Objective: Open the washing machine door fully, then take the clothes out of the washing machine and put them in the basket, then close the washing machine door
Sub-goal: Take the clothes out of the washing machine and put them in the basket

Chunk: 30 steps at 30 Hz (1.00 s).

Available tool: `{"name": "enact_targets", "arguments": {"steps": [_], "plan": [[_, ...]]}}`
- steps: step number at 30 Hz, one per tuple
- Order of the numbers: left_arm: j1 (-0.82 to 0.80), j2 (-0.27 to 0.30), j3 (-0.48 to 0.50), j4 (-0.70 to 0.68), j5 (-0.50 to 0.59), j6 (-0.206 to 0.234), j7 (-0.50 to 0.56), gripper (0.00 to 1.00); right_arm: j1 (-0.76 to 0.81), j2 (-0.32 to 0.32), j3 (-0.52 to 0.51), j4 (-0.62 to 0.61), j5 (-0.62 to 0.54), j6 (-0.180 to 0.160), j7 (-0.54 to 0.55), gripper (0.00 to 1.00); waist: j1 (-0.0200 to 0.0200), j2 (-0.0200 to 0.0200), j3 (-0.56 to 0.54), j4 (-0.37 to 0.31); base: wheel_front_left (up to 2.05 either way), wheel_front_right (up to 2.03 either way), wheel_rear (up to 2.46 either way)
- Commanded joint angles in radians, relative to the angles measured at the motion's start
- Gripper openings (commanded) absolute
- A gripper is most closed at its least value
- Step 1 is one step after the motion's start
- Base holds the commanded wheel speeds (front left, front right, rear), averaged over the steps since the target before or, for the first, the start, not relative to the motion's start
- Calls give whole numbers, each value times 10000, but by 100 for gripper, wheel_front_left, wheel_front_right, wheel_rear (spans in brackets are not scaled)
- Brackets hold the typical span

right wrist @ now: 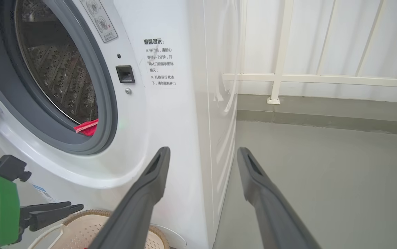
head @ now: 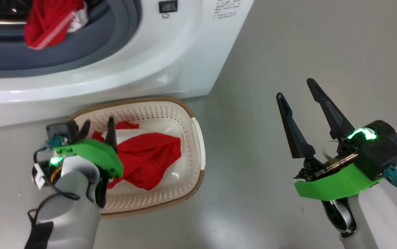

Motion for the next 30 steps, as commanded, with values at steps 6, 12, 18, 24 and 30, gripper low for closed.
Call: {"name": "enact_targets", "arguments": {"steps": [6,12,18,24,30], "plan": [[1115,227,570,-2057,70,102,-129,100,173,-211,206,-41,-168,62,-63,100,0,0,-835,446,0,0,0],[2042,223,1053,-3610,102,29,-130,100,287,-387,169,100,-178,62,-63,100,0,0,-1443,623,0,0,0],[3066,219,1345,-5253,394,-33,-131,100,524,-348,49,383,-123,62,-63,100,0,0,-2117,703,0,0,0],[4031,216,1599,-6703,638,-99,-131,100,831,-255,-47,649,-108,62,-63,100,0,0,-2803,712,0,0,0],[4809,240,1783,-7879,1052,-101,-131,100,1057,-249,-82,784,-102,62,-63,100,0,0,-3273,670,0,0,0]]}}
